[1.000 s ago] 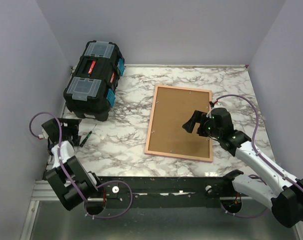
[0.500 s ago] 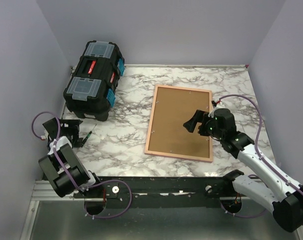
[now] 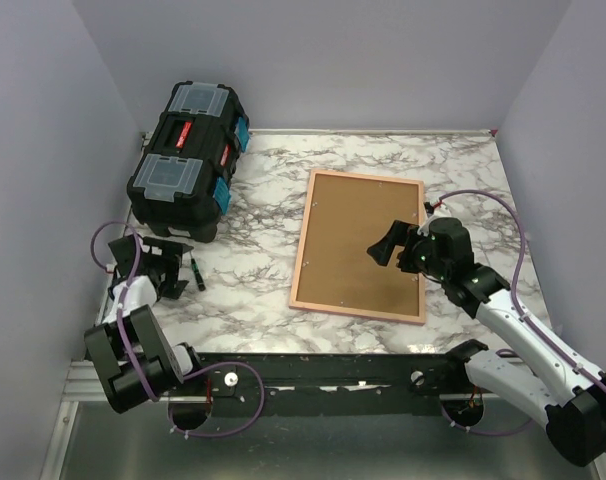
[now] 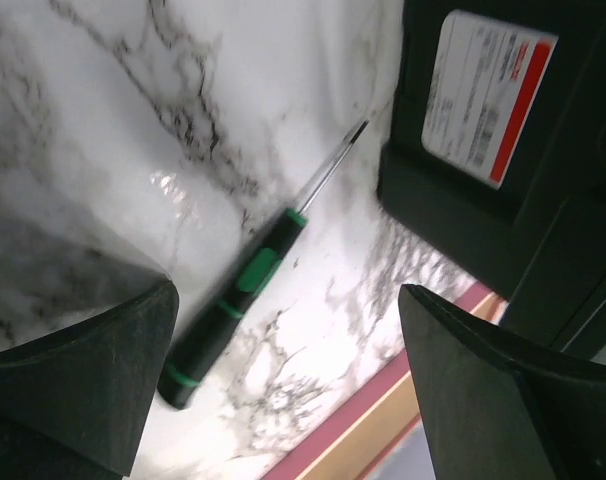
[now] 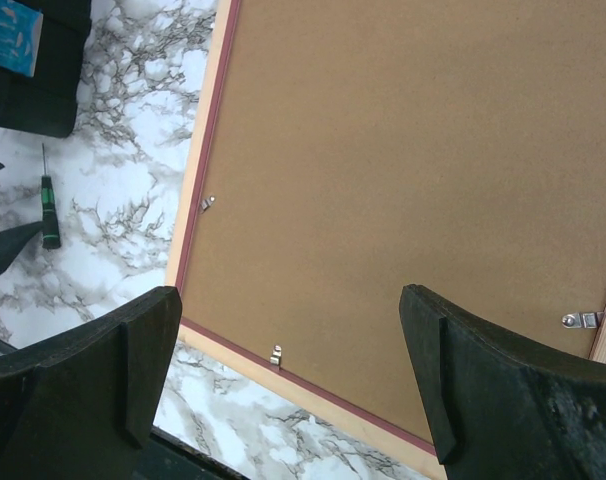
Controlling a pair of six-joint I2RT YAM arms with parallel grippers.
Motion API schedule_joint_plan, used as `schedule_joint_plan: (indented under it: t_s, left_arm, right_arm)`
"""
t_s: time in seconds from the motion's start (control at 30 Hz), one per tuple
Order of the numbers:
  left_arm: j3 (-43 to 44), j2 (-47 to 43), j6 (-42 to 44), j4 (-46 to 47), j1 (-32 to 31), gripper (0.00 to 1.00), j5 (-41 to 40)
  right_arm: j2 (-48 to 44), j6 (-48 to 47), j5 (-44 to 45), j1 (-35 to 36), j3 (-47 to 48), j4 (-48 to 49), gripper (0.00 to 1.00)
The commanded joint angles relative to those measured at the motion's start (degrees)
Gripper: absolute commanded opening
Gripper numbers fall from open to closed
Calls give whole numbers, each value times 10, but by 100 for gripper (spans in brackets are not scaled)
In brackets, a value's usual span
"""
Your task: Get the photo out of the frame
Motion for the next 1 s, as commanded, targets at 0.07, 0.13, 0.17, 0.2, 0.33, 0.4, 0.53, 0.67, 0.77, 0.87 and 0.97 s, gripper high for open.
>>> schedule_joint_plan:
  t_s: [0.07, 0.13, 0.17, 0.2, 0.33, 0.4, 0.53, 0.67, 0.77, 0.87, 0.97]
  left_arm:
    - [11, -40, 77, -133, -75, 98, -119]
    - [47, -22, 92, -170, -120, 98, -160]
    - [68, -10, 96, -192, -139, 99, -182]
    - [82, 5, 104, -205, -163, 99, -194]
    - [115, 50, 102, -218, -234, 98, -247]
    - [150, 85, 93, -238, -262, 91, -270]
    - [289, 199, 61, -388, -316, 86, -342]
    - [367, 266, 18, -475, -368, 84, -410]
    - [362, 258, 4, -478, -379, 83, -428]
    - [302, 204, -3, -431, -379, 85, -423]
    - [264, 151, -4, -400, -379, 86, -415]
  right_arm:
    - [10, -9, 4, -1, -2, 3, 100]
    - [15, -7, 3, -1, -4, 7, 100]
    - [18, -6, 1, -1, -5, 9, 100]
    - [21, -5, 1, -1, -4, 9, 100]
    - [23, 0, -4, -1, -3, 11, 100]
    - [22, 2, -5, -1, -4, 12, 100]
    - [22, 5, -5, -1, -4, 10, 100]
    - [17, 6, 1, -1, -1, 2, 100]
    - [14, 7, 5, -1, -3, 1, 100]
    - [14, 7, 4, -1, 0, -2, 100]
    - [17, 6, 4, -1, -3, 1, 100]
